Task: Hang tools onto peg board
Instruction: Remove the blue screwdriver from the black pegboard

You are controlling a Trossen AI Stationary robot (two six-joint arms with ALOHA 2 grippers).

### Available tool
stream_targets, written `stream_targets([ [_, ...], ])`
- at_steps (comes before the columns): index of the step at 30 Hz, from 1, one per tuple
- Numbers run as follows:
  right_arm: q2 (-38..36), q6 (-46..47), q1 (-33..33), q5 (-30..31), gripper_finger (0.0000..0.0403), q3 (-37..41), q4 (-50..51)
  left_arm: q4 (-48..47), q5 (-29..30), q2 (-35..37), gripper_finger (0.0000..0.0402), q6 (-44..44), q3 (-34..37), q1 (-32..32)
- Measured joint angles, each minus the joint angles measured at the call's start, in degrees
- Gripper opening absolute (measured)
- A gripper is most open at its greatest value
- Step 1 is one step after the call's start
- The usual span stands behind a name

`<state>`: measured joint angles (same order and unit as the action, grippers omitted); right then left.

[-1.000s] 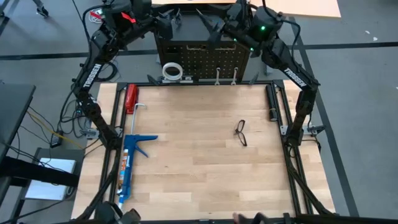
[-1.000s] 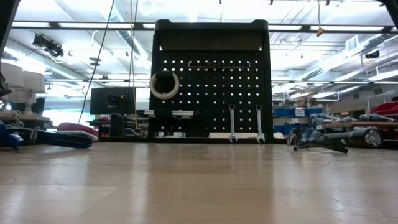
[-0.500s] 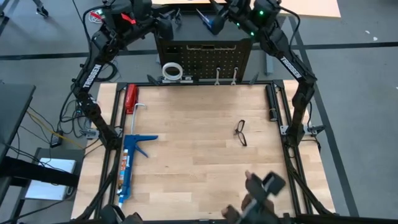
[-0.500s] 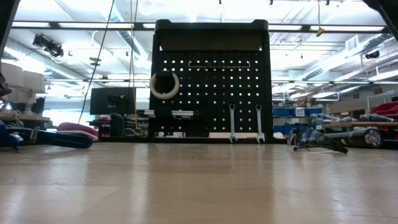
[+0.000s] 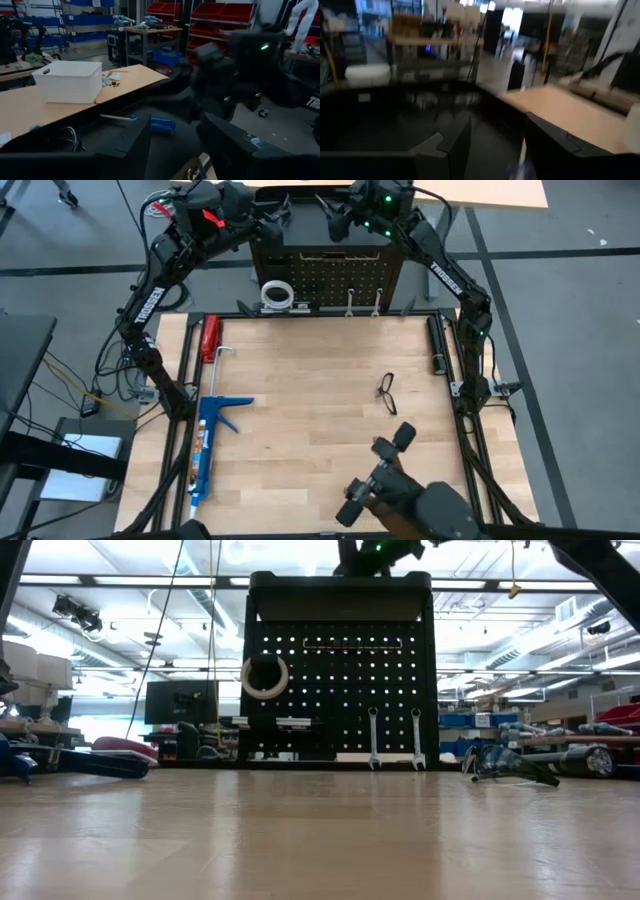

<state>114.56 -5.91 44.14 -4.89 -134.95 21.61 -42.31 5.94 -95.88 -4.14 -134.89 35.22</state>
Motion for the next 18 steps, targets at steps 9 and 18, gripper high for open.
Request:
stream_targets([
  [9, 0.85, 1.41, 2.02, -1.18, 0.0193, -0.03, 7.02, -1.24, 0.14, -0.02, 0.0182, -0.64, 0.01, -0.46],
  [18, 0.81, 6.34, 5.27, -8.12, 0.0193, -0.03, 10.11, -1.01, 0.1, -0.02, 0.0182, -0.99, 0.02, -0.48],
])
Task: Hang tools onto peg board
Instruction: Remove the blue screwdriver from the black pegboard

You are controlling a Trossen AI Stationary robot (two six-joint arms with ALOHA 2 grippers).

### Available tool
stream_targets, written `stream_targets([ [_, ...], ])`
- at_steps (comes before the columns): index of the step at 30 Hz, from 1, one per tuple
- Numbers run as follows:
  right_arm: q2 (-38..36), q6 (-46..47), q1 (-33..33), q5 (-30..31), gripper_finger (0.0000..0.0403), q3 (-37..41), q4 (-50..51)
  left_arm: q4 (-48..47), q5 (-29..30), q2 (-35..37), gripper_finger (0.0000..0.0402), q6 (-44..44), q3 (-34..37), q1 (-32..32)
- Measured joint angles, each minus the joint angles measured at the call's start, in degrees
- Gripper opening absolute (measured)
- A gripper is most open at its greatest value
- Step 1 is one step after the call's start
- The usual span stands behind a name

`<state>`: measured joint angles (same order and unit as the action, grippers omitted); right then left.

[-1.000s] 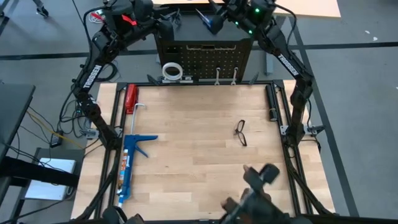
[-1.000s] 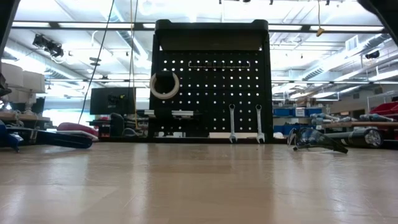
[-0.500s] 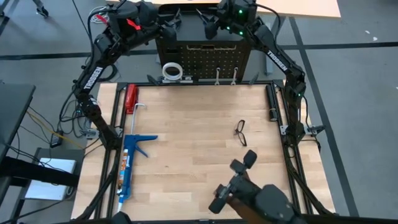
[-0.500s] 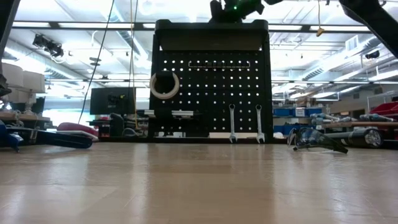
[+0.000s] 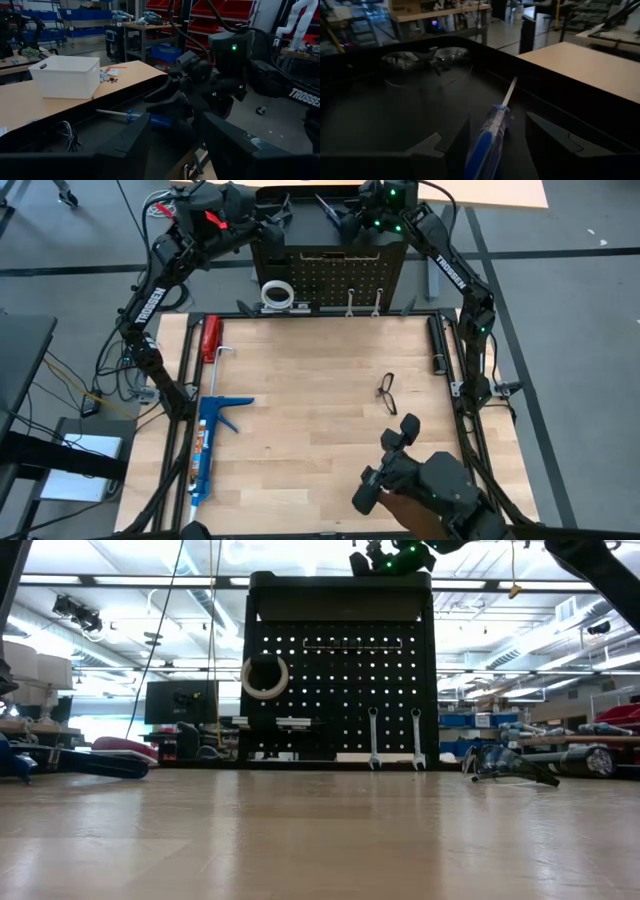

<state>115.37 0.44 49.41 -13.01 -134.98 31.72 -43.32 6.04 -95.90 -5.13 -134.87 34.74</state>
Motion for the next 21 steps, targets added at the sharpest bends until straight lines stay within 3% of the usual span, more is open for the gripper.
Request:
stream_targets([
  [9, 0.0, -0.51, 0.58, -4.75, 0.0185, 0.0, 2.05, 0.16, -0.11, 0.0, 0.0182, -0.03, 0.0, 0.0],
  [21, -0.31, -2.49, 1.48, -4.61, 0.0183, -0.2, 5.05, 0.14, -0.11, 0.0, 0.0182, 0.25, 0.0, 0.0],
])
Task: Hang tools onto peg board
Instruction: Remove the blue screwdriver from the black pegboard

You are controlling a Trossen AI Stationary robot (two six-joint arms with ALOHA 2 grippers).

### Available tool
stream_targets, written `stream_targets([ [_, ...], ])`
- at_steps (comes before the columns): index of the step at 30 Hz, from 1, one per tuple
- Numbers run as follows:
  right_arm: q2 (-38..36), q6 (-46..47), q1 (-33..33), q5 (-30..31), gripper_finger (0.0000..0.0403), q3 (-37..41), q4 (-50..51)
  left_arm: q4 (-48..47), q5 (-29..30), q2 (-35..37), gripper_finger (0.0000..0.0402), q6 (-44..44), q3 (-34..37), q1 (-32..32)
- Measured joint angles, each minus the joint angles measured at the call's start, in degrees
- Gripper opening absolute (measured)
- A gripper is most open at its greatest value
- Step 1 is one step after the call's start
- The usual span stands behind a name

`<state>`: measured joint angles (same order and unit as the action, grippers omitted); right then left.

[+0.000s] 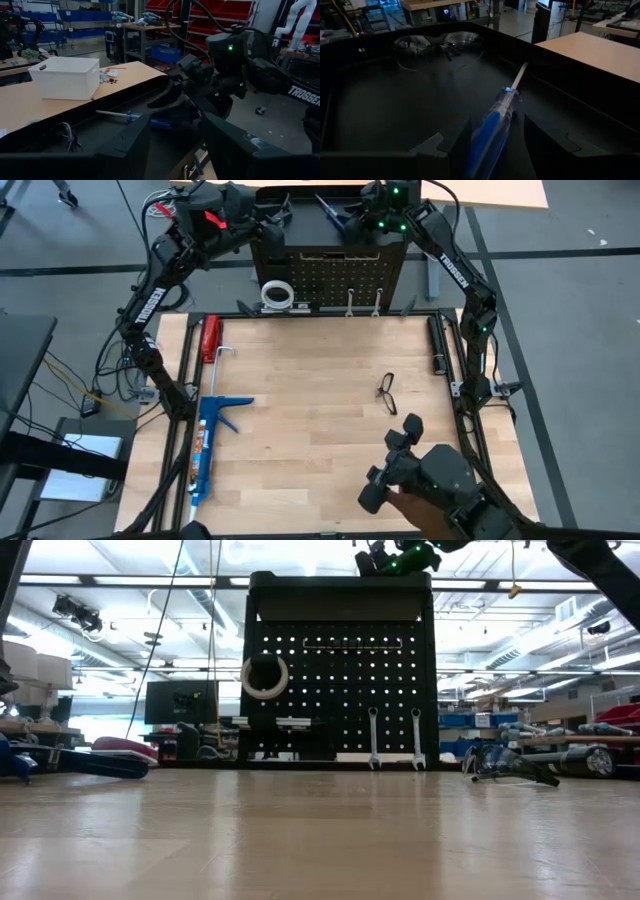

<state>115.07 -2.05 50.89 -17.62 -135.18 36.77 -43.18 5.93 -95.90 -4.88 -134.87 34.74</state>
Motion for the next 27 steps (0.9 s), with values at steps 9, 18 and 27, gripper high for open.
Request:
stream_targets([
  [9, 0.15, 1.92, 0.51, -3.79, 0.0183, 0.26, -2.48, -0.02, 0.0, 0.0, 0.0182, 0.1, 0.0, 0.0],
  [18, 0.15, 2.93, 0.2, -7.51, 0.0179, 0.27, -1.24, -0.02, 0.0, 0.0, 0.0182, 0.1, 0.0, 0.0],
  [27, -0.23, 1.05, -0.5, -6.54, 0.0177, 0.05, 1.94, 0.07, 0.0, 0.0, 0.0182, 0.12, 0.0, 0.0],
])
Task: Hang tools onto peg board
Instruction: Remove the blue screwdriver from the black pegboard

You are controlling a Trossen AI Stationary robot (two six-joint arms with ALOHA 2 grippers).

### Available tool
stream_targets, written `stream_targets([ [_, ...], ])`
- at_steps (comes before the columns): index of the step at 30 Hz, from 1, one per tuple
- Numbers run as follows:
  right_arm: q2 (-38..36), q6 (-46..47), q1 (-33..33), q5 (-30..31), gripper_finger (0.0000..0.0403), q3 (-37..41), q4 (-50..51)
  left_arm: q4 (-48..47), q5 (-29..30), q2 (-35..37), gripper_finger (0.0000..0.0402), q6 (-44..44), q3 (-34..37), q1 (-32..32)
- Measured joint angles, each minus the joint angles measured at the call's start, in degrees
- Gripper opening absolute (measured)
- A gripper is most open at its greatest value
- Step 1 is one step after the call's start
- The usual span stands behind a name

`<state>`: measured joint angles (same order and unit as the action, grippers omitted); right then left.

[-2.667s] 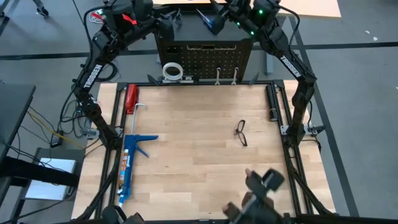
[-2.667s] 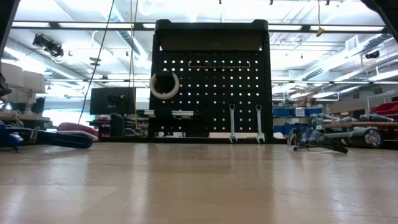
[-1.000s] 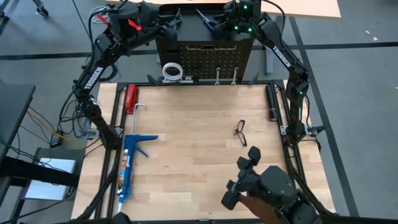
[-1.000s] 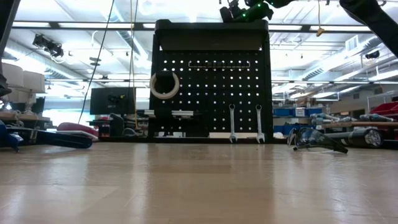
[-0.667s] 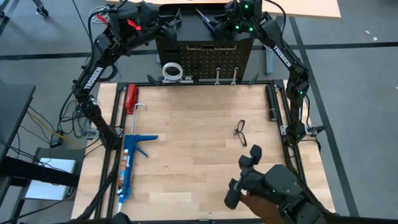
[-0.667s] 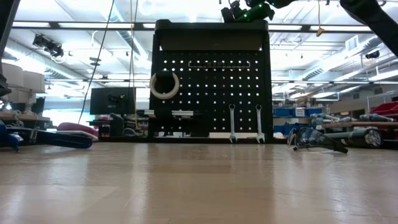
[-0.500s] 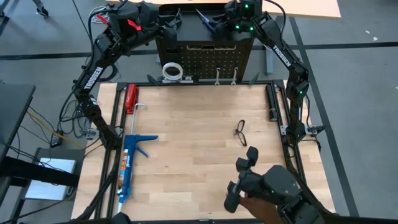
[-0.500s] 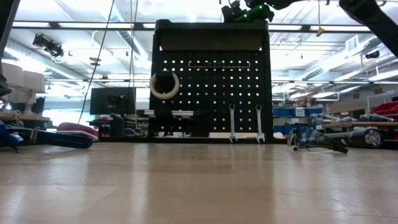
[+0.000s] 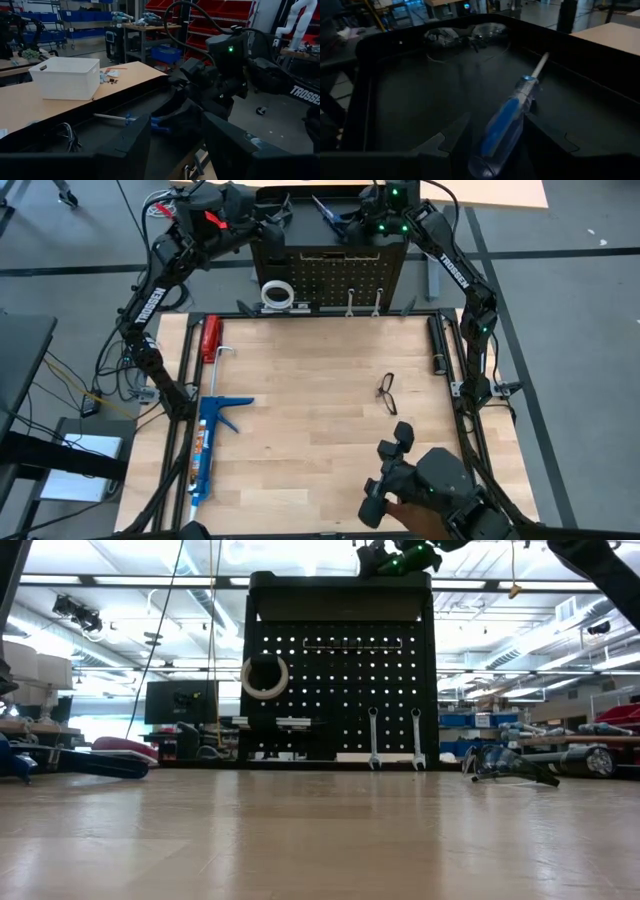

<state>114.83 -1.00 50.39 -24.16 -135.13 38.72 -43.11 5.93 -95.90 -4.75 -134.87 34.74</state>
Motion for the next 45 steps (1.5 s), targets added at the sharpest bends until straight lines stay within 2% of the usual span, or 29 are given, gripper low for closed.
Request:
stream_targets([
  [8, -0.18, 0.49, 0.96, 4.77, 0.0176, 0.0, 0.75, -0.02, -0.86, 0.0, 0.0182, -0.11, 0.0, -0.02],
  [18, -1.68, -1.81, 1.08, 3.0, 0.0172, 0.2, -6.29, -0.04, -0.85, 0.0, 0.0182, -0.07, 0.0, -0.02],
  [22, -1.59, -1.6, 0.81, -0.39, 0.0172, 0.24, -3.93, 0.0, -0.85, 0.02, 0.0182, -0.04, 0.0, -0.02],
  [29, -1.04, -3.58, -0.13, -0.79, 0.0171, 0.22, 0.02, -0.02, -0.84, 0.02, 0.0182, -0.02, 0.0, -0.02],
  [36, -0.37, -0.03, 1.98, -0.69, 0.0171, -0.04, 3.83, 0.04, -1.14, 0.02, 0.0182, -0.12, 0.0, -0.04],
  [45, -0.36, 0.58, 2.58, -0.48, 0.0169, 0.04, 3.43, 0.0, -1.69, 0.04, 0.0182, -0.14, -0.02, -0.72],
])
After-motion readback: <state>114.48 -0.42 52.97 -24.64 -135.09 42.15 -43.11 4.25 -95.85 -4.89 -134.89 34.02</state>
